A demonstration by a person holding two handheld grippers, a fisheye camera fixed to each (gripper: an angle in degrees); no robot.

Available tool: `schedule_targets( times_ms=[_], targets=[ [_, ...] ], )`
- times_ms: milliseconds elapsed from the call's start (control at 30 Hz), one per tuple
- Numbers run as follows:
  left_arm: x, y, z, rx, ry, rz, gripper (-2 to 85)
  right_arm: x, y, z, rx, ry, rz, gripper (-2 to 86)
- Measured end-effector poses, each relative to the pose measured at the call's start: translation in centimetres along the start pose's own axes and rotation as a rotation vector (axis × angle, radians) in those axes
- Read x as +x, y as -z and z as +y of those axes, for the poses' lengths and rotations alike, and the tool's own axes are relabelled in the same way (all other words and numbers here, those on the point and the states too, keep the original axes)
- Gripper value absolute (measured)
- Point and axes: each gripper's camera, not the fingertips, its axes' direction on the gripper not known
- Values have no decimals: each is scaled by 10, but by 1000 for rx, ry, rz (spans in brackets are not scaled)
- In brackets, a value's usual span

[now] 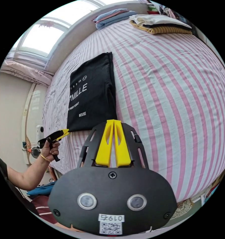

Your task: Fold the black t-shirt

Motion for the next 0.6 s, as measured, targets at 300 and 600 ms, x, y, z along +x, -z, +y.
schedule_targets(
  times_ms=[300,600],
  targets=[
    [-41,-40,5,-25,6,12,16,-26,25,12,38,99,213,-8],
    [-27,-39,-16,148,-201,-39,10,-67,9,8,23,310,279,-9]
  ],
)
